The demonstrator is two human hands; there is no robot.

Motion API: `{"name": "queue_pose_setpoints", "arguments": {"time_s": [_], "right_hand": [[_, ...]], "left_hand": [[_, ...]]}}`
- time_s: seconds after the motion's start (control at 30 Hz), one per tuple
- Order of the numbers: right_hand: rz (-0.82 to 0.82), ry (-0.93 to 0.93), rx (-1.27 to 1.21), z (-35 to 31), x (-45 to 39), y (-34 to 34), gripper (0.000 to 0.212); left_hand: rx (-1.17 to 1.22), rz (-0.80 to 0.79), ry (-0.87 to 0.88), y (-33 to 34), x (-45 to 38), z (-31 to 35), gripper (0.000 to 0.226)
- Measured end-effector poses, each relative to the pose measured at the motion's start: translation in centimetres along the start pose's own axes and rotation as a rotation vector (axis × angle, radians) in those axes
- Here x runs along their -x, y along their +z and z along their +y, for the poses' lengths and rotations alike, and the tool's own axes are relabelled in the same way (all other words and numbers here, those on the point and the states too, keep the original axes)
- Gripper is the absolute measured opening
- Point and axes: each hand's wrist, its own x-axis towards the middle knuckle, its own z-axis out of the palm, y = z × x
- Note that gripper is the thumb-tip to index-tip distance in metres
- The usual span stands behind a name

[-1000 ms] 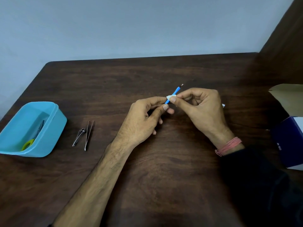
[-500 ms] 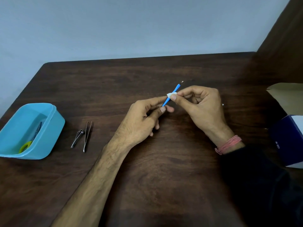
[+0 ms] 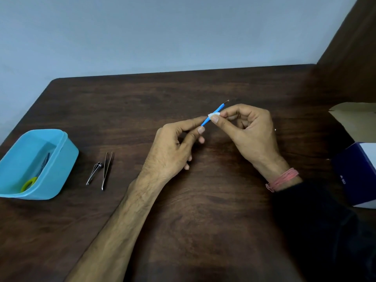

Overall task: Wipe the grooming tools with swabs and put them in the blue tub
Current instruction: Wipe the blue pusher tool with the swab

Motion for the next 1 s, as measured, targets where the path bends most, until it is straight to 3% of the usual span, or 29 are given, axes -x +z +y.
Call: {"name": "queue_pose_setpoints", "arguments": {"time_s": [0.27, 0.53, 1.0], "right_hand": [[-0.012, 0.018, -0.014, -0.10, 0.04, 0.19, 0.014], [0.014, 0.023, -0.006, 0.02, 0.03, 0.08, 0.015], [0.020, 0.019, 0.011, -0.25, 0.31, 0.02, 0.014]], "left_hand": [[0.030, 0.019, -0.028, 0.04, 0.26, 0.42, 0.011], [0.174, -0.043, -0.036, -0.20, -0.08, 0.04, 0.017], [0.150, -0.044, -0.028, -0.26, -0.13, -0.34, 0.020]]}}
